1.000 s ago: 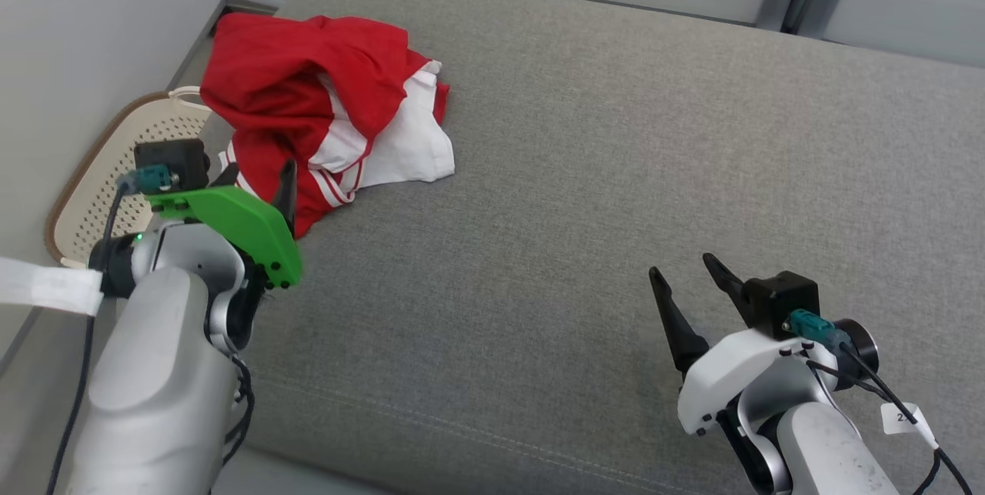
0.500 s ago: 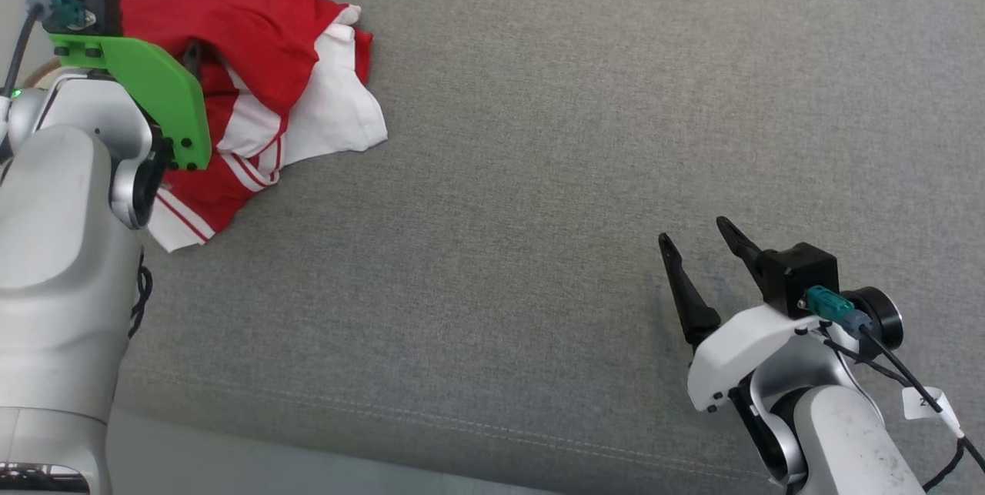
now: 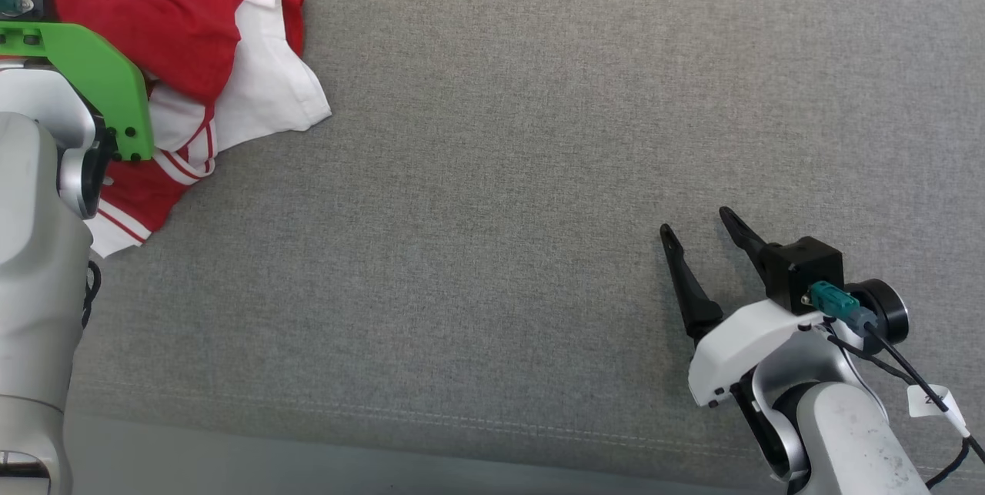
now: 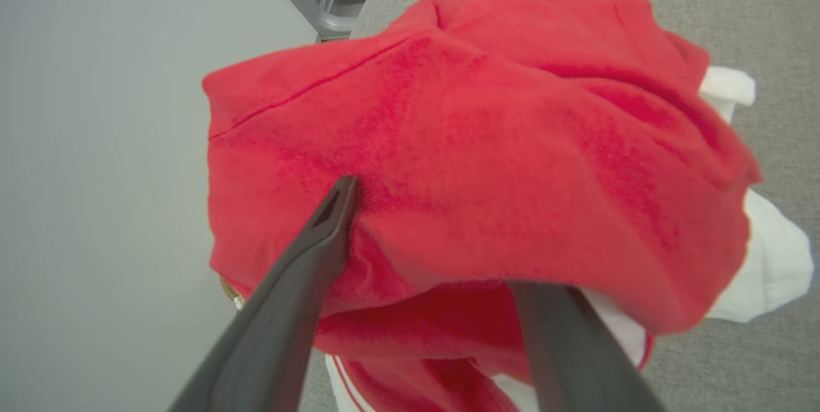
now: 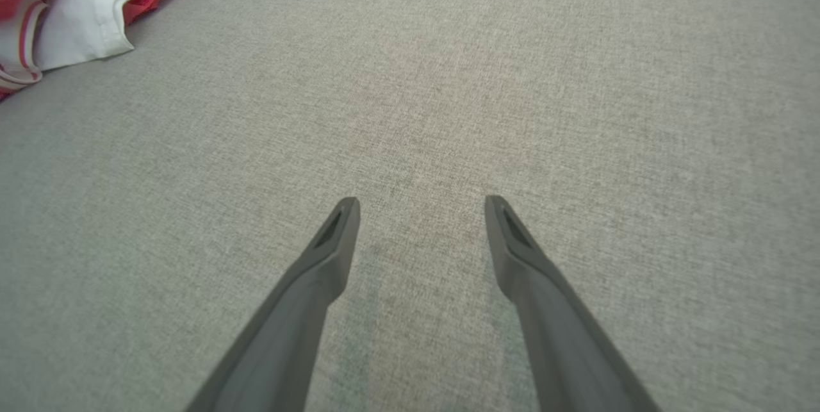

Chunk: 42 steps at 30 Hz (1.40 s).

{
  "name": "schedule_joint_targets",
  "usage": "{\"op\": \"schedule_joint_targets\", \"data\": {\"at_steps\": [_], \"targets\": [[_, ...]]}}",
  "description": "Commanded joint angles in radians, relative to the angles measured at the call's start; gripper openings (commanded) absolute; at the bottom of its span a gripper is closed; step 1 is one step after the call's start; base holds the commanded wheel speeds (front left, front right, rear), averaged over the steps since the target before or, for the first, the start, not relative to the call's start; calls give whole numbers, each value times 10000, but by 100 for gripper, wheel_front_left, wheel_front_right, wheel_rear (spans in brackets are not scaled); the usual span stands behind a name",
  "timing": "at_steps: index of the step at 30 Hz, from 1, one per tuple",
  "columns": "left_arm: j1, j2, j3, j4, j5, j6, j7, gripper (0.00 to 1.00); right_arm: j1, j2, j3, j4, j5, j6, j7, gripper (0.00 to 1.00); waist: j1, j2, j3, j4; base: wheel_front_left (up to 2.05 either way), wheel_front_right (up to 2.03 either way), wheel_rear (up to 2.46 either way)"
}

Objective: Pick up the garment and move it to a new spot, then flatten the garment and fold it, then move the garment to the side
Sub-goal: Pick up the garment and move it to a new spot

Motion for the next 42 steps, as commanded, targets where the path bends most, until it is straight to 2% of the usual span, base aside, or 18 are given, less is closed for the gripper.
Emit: {"op": "schedule_joint_targets", "data": {"at_steps": [1, 2, 3, 13, 22, 33, 41, 42], "targets": [[-94, 30, 16, 46, -76, 46, -80, 47, -33, -40, -24, -46, -67, 1, 13, 100, -1, 0, 125, -65, 0, 0, 0], [-100, -5, 17, 102, -117, 28, -120, 10, -40, -40, -39, -52, -75, 1, 26, 100, -1, 0, 141, -51, 0, 0, 0], [-108, -48, 28, 156, -149, -4, -194, 0, -53, -40, -49, -56, -71, 1, 42, 100, -1, 0, 143, -36, 0, 0, 0], [145, -398, 13, 172, -351, -112, -1230, 0, -101, -40, 174, 262, 236, 1, -60, 100, -1, 0, -354, 76, 0, 0, 0], [-367, -836, -287, -574, -311, -329, -1871, 0, -18, -40, 352, 835, 695, 1, -365, 100, -1, 0, -1412, -241, 0, 0, 0], [-653, -1807, -1088, -1820, -334, -788, -2031, 0, 236, -38, 560, 1704, 1383, 1, -839, 100, -1, 0, -2989, -1724, 0, 0, 0], [-513, -2515, -1575, -2325, -673, -1033, -2127, 0, 262, -35, 638, 1973, 1631, 1, -967, 100, -1, 0, -3446, -3046, 0, 0, 0], [-513, -2515, -1575, -2325, -673, -1033, -2127, 0, 262, -35, 638, 1973, 1631, 1, -967, 100, -1, 0, -3446, -3046, 0, 0, 0]]}}
